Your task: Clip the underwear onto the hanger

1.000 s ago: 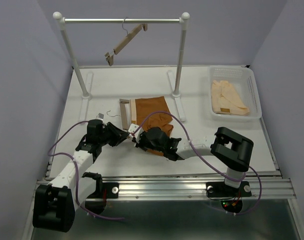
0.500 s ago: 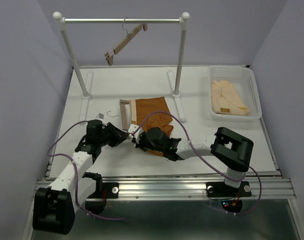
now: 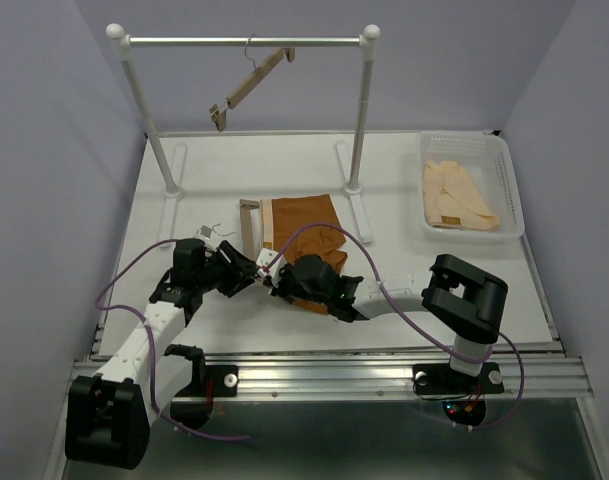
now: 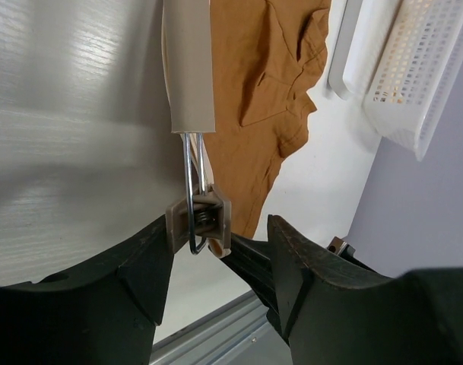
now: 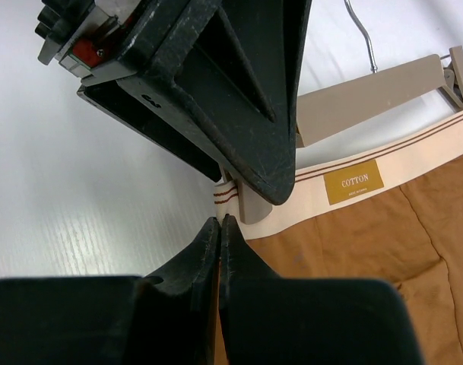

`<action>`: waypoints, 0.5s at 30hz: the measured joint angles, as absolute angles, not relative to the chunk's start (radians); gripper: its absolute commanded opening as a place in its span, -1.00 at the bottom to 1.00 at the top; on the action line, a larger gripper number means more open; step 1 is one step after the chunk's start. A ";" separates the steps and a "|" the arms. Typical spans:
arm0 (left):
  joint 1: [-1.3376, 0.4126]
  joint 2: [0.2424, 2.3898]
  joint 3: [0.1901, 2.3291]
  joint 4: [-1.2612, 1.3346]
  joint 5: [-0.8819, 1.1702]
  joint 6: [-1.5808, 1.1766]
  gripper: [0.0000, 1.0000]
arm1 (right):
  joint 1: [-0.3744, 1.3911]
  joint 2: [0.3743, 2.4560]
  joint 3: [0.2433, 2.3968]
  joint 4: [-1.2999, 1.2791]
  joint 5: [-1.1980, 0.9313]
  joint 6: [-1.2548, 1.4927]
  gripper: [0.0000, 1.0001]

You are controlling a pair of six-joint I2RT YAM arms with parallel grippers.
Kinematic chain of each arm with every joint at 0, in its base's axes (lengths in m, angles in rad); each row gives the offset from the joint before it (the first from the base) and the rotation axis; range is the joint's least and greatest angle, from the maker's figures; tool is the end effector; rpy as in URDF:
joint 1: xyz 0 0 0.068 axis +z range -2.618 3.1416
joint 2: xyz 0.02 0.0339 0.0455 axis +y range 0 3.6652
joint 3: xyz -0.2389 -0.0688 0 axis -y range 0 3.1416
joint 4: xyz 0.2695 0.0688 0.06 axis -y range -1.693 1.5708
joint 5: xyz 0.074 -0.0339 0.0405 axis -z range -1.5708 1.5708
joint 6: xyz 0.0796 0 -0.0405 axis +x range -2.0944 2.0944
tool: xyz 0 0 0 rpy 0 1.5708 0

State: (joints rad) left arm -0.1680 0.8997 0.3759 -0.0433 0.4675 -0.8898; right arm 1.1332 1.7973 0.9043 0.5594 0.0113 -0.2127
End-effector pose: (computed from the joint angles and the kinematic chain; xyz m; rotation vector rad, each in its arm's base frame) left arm 0.2476 -0.0784 0.1398 -0.5223 2.2208 -1.0913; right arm 0.1849 0.3932 0.1237 -1.2105 1.5312 0.6072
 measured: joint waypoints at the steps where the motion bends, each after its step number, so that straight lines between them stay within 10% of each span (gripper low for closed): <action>1: -0.168 0.900 0.376 -0.044 0.467 -0.888 0.26 | 1.133 1.797 0.904 0.559 0.011 -0.213 -0.99; 15: -0.168 1.013 0.464 -0.056 0.355 -0.851 0.29 | 1.133 1.782 0.900 0.555 0.022 -0.212 -0.99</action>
State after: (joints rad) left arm -0.1680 1.0134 0.4641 -0.0563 0.3550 -0.8513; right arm 1.1332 1.7824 0.8997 0.5552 0.0223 -0.2123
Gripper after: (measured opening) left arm 0.665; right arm 0.029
